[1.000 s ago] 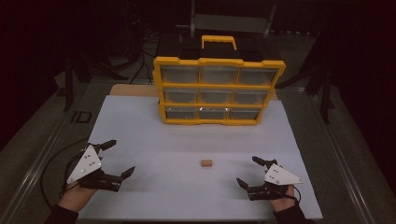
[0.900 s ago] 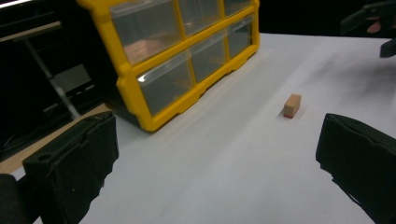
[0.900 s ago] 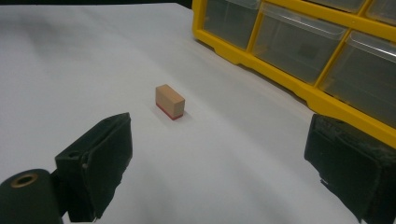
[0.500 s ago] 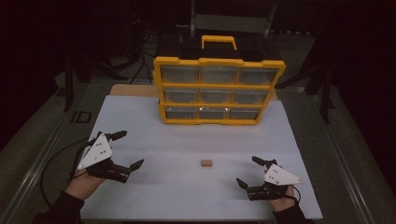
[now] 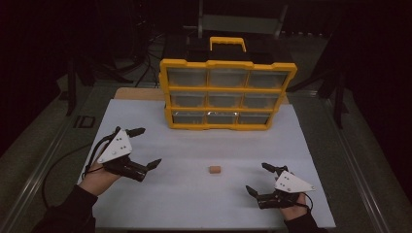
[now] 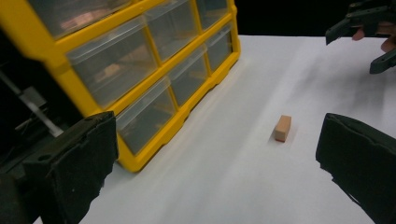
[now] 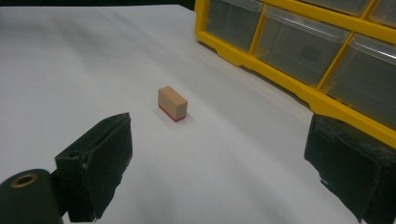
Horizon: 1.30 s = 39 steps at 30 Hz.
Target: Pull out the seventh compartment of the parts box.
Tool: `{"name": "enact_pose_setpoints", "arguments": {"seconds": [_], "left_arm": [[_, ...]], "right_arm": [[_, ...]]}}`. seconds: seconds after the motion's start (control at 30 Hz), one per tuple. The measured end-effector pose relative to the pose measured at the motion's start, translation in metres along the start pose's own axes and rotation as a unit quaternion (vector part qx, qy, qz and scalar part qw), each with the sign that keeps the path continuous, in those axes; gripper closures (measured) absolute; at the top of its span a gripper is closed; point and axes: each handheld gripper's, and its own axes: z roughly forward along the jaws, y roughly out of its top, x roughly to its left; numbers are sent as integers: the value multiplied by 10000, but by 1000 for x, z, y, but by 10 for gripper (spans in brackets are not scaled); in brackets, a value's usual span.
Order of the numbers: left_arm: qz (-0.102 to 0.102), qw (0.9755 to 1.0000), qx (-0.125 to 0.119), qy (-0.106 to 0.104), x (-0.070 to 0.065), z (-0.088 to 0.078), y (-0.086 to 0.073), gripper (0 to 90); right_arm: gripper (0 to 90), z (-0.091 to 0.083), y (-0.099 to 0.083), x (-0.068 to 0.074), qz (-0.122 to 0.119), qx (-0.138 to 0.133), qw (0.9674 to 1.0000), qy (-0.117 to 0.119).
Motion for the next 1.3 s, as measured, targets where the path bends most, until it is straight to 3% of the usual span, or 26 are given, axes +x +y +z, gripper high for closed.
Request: {"name": "enact_pose_setpoints", "arguments": {"seconds": [0.23,0.6,0.83,1.17,1.3], "left_arm": [[77,9998,74,-144,2,17,13,0],[596,9979,96,-226,6,43,34,0],[939,9949,204,-310,8,62,44,0],[1225,9913,374,-311,9,88,50,0],[1398,9886,462,-322,8,99,51,0]], "right_arm": [[81,0,0,0,4,-8,10000,19],[81,-1,1,0,-18,-12,10000,33],[81,-1,0,-1,-41,13,10000,41],[81,-1,0,-1,-19,-15,10000,55],[81,-1,0,-1,-25,-14,10000,59]]}}
